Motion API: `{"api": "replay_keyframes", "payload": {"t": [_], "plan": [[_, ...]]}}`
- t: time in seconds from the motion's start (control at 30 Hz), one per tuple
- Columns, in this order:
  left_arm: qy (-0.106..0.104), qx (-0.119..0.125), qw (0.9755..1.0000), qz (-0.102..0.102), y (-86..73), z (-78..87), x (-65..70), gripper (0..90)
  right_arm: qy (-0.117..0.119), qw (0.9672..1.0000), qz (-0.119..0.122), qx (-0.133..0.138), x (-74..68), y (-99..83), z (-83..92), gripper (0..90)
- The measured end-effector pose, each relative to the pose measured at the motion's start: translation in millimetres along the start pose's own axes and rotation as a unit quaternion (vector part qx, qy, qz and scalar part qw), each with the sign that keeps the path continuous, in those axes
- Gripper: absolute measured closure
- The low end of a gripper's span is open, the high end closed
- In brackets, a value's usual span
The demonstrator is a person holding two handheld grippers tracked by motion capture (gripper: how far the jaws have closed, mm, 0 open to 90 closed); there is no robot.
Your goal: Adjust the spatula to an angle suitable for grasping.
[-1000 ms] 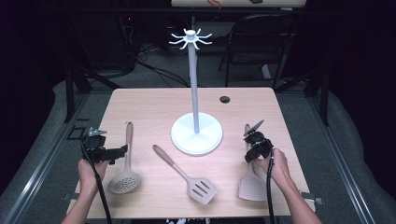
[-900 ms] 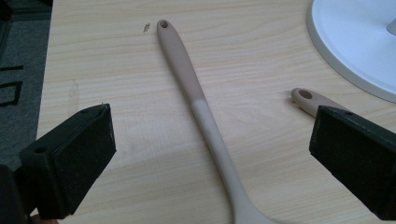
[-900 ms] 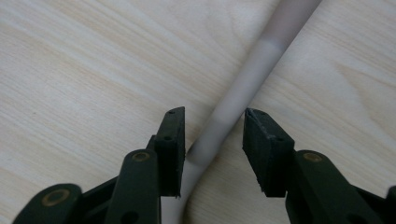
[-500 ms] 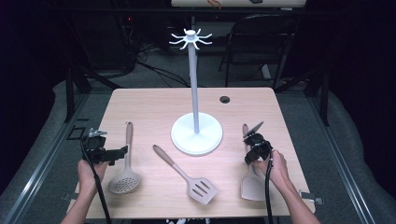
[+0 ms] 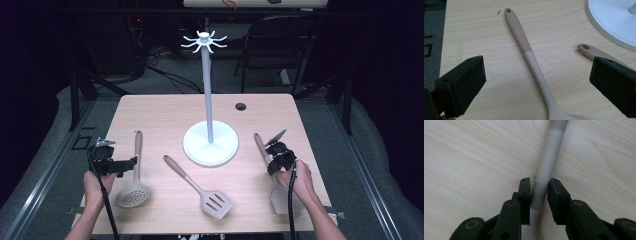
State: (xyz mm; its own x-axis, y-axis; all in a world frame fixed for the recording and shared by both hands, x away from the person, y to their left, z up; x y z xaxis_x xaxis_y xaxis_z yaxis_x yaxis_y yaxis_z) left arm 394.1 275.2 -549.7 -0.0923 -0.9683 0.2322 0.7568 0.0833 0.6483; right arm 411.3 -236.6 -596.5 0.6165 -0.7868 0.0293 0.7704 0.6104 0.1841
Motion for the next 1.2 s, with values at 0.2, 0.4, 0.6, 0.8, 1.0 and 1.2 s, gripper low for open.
{"api": "replay_keyframes", "payload": {"t": [0.2, 0.4, 0.6, 0.8, 1.0, 1.2], "plan": [[-0.002, -0.001, 1.0000, -0.001, 0.0, -0.7, 0.0, 0.3, -0.007, 0.9999, 0.004, -0.008, 3.1, -2.3, 1.1, 75.7], [-0.002, -0.001, 1.0000, -0.003, 0.3, -1.0, 1.3, 0.3, -0.013, 0.9998, 0.002, 0.015, -0.6, -1.0, -2.7, 74.4], [-0.005, -0.003, 1.0000, -0.005, -0.7, -0.9, 2.4, 0.3, 0.007, 0.9993, -0.017, 0.032, 2.7, -3.8, -3.1, 76.0], [-0.008, -0.003, 0.9999, -0.006, -0.6, -0.5, 2.7, 0.4, 0.015, 0.9982, -0.018, 0.056, 2.8, -4.9, -2.3, 78.9], [-0.011, -0.001, 0.9999, -0.011, -0.6, 0.0, 6.8, 0.5, -0.005, 0.9953, 0.015, 0.095, -0.5, -0.6, 18.5, 78.9], [-0.014, 0.003, 0.9998, -0.012, 0.1, 0.9, 7.7, 0.5, -0.010, 0.9909, 0.036, 0.129, -9.0, 1.3, 30.1, 78.9]]}}
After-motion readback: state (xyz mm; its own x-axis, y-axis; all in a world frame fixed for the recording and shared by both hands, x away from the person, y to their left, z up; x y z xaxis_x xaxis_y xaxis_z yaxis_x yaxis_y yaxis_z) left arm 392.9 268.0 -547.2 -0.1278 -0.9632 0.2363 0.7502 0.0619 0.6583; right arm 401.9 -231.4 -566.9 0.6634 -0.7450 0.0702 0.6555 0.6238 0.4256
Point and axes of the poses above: each handheld gripper's, and its own axes: z roughly backward along the jaws, y roughly out of its top, x roughly to its right, the point moved 6 cm from there along -z, roughly forward along the jaws, and after that the axes turned 13 degrees about z, right-handed, at the moved point
